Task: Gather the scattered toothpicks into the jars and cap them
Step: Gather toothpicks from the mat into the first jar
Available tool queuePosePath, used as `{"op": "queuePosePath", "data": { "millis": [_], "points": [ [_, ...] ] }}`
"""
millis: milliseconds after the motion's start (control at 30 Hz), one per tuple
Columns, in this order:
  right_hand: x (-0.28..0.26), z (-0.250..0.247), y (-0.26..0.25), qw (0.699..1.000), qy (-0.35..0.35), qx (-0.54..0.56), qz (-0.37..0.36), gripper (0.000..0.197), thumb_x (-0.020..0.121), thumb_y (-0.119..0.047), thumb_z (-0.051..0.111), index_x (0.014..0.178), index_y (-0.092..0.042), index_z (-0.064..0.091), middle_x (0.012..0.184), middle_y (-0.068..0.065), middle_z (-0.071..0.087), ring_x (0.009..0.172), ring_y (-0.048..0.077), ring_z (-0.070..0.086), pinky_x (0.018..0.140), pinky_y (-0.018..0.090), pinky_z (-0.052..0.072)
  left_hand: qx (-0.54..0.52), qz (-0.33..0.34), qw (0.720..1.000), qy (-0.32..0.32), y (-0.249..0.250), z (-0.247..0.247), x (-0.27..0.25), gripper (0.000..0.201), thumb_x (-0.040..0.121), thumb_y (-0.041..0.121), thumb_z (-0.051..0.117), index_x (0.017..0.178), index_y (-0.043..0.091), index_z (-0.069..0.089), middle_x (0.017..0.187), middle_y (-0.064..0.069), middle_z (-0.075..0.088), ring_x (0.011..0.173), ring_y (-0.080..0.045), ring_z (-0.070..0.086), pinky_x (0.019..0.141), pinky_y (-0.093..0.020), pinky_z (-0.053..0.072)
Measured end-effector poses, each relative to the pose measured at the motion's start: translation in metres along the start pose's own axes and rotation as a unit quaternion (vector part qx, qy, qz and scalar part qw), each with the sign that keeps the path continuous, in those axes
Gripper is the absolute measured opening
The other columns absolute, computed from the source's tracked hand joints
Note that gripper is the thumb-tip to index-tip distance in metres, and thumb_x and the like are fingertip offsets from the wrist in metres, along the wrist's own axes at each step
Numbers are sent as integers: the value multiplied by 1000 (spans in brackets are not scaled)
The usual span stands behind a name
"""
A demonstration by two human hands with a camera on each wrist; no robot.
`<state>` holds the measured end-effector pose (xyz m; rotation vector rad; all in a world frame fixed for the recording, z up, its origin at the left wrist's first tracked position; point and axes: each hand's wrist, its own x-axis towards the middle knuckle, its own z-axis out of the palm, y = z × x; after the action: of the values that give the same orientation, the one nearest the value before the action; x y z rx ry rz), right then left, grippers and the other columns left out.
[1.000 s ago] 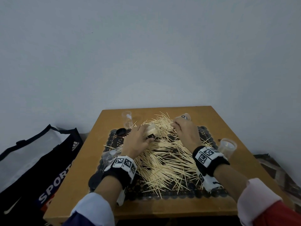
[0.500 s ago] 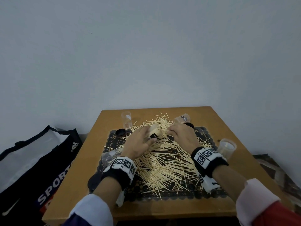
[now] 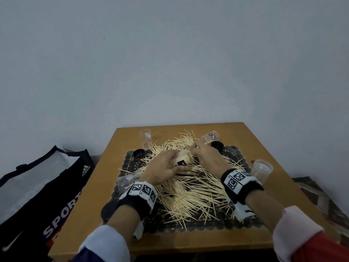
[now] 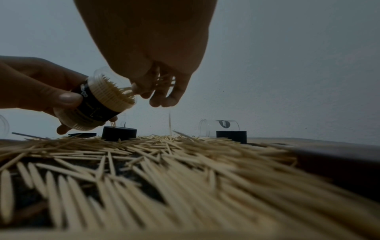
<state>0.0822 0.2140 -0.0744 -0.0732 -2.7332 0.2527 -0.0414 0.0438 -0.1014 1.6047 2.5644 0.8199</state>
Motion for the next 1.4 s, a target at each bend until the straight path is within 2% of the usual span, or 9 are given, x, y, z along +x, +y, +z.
{"op": "queuePosePath", "data": {
  "millis": [133,267,400,533,667,933,1100,1233,1400],
  "points": [
    [1,3,2,998,-40,38,10,60,89,13,48,143,-13,44,119,3,49,85,18,53,71,29,48,-14,-10,1000,-3,1,1,1,77,84,68,51,139,14,46,125,-4,59,106,-18,55,93,-36,47],
    [1,2,1,996,4,84,3,51,92,10,49,139,-9,49,107,4,56,85,12,51,76,26,48,-22,-19,1000,-4,-1,1,1,81,81,72,47,139,15,46,124,-4,59,104,-18,55,91,-37,49],
    [-1,-4,-1,989,52,137,17,35,91,8,54,121,-5,65,103,7,67,85,7,58,76,20,48,-23,-18,1000,-10,-2,2,2,76,85,67,52,138,14,47,124,-3,58,104,-18,56,91,-38,49],
    [-3,-7,-4,982,61,176,42,16,91,-5,60,105,-10,67,95,1,69,81,13,63,71,28,52,-33,-15,999,-8,-2,2,2,74,84,67,55,136,15,49,118,-2,60,99,-17,56,88,-38,50],
    [-2,-5,-1,979,72,188,36,11,87,-5,65,93,-11,73,83,-4,68,71,8,58,65,19,43,-48,-1,999,-16,4,1,2,62,87,52,63,134,13,51,115,-2,61,96,-18,57,86,-36,50],
    [1,-3,-3,981,50,179,47,38,82,14,54,108,-12,63,107,-5,61,99,6,54,87,17,46,-78,-3,997,-7,3,0,1,68,82,63,59,129,15,53,109,0,62,92,-18,59,83,-37,51],
    [-1,-5,-3,977,45,199,59,58,77,20,46,121,-16,56,112,-5,57,101,6,56,83,20,48,-68,-8,998,-14,3,1,1,66,86,54,64,136,15,49,118,0,61,98,-16,58,87,-37,51],
    [-1,-3,-1,977,28,210,40,76,75,21,46,135,-25,46,114,-8,52,104,3,57,76,10,45,-65,-2,998,-19,6,0,1,66,86,54,64,137,15,49,117,0,61,98,-16,59,86,-35,51],
    [0,3,3,980,34,196,10,77,80,17,52,140,-30,42,117,-9,53,108,1,55,84,4,41,-57,2,998,-35,9,-1,0,69,86,55,63,139,13,48,120,-1,62,98,-15,58,82,-27,46]
  ]
}}
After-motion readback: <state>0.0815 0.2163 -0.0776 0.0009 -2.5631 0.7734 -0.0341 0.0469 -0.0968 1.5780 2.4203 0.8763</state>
